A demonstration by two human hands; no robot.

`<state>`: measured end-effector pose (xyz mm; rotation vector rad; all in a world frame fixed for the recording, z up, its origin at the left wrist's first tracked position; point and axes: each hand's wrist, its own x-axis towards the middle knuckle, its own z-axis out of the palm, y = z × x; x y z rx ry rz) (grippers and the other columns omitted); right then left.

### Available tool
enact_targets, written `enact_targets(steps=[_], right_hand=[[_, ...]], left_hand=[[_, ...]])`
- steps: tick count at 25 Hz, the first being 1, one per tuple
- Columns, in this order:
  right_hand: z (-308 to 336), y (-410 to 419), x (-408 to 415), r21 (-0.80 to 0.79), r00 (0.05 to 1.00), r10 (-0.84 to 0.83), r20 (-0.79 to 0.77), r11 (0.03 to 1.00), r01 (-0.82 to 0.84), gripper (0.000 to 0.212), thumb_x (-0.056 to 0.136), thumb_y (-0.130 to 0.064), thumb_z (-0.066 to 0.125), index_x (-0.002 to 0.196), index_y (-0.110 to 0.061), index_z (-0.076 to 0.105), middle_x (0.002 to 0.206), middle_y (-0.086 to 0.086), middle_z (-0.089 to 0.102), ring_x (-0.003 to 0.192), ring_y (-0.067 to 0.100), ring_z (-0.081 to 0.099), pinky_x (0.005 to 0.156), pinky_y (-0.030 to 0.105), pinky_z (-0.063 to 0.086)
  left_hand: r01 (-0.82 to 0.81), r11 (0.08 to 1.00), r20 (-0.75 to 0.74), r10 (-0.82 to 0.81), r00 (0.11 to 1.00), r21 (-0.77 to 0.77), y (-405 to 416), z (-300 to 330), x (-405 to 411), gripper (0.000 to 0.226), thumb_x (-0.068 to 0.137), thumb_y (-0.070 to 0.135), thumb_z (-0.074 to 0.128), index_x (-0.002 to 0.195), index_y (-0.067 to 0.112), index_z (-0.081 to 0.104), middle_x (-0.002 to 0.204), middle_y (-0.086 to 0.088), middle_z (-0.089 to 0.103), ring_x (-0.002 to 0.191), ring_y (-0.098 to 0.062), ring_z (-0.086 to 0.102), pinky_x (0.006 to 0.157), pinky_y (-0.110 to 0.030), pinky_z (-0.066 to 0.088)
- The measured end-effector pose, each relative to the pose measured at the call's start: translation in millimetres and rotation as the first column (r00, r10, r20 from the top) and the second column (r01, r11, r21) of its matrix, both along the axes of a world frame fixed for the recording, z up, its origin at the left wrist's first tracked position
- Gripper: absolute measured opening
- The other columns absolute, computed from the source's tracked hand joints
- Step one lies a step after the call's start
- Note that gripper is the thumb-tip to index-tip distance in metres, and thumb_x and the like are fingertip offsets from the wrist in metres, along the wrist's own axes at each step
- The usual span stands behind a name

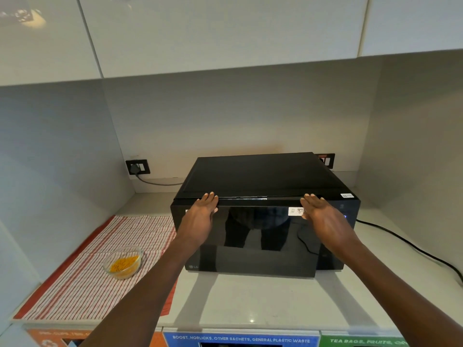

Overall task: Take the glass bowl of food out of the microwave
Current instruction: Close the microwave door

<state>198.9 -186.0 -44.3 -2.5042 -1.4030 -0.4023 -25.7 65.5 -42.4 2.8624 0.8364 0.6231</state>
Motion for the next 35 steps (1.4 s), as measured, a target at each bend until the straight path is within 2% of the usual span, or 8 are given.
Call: enact_targets(steps=[3,8,17,21,35], right_hand=[[-4.3,-3.1,7.1,0.007,0.996,-0.075,0.056,0.997,0.075,0.072,0.089,-0.007,0.062,0.149,-0.008,0.024,0.159,0.014,0.023,0.148,0.026,0.019,0.12,0.035,0.013],[-1.8,1.1,13.2,-0.038,0.996,-0.084,0.02,0.996,0.085,0.081,0.084,-0.002,0.066,0.15,-0.008,0.02,0.16,0.014,0.019,0.149,0.027,0.015,0.12,0.036,0.011],[0.8,2.1,15.1,0.005,0.996,-0.053,0.07,0.999,0.052,0.079,0.086,0.001,0.062,0.151,-0.009,0.019,0.16,0.013,0.018,0.149,0.025,0.013,0.12,0.033,0.007],[2.8,5.6,17.1,0.009,0.995,-0.055,0.081,0.999,0.054,0.074,0.089,0.001,0.056,0.151,-0.008,0.018,0.161,0.013,0.017,0.149,0.025,0.013,0.12,0.034,0.007],[-6.9,11.1,28.0,0.039,0.995,-0.062,0.072,0.997,0.059,0.076,0.088,-0.003,0.06,0.151,-0.011,0.017,0.161,0.012,0.016,0.149,0.023,0.012,0.12,0.031,0.005]], left_hand=[[-0.017,1.0,-0.017,0.018,1.0,0.018,1.8,-2.0,2.1,0.075,0.091,0.004,0.064,0.154,0.015,0.025,0.164,-0.004,0.02,0.152,-0.021,0.018,0.122,-0.031,0.016],[-0.022,0.999,0.045,0.02,0.999,0.038,1.4,-8.6,0.6,0.068,0.094,0.009,0.061,0.153,0.016,0.027,0.163,-0.003,0.023,0.152,-0.019,0.021,0.122,-0.031,0.017],[-0.052,0.997,0.035,0.05,0.998,0.057,7.8,-13.7,8.0,0.067,0.095,0.008,0.059,0.153,0.016,0.027,0.163,-0.003,0.025,0.151,-0.019,0.022,0.123,-0.033,0.018],[-0.047,0.999,-0.055,0.048,0.997,0.017,10.6,-9.0,12.0,0.075,0.092,0.007,0.062,0.154,0.014,0.021,0.165,-0.005,0.018,0.153,-0.02,0.016,0.123,-0.033,0.013],[-0.055,0.998,0.009,0.054,0.998,0.027,2.1,-8.0,11.0,0.072,0.096,0.006,0.056,0.155,0.013,0.016,0.166,-0.005,0.013,0.154,-0.019,0.011,0.124,-0.031,0.007]])
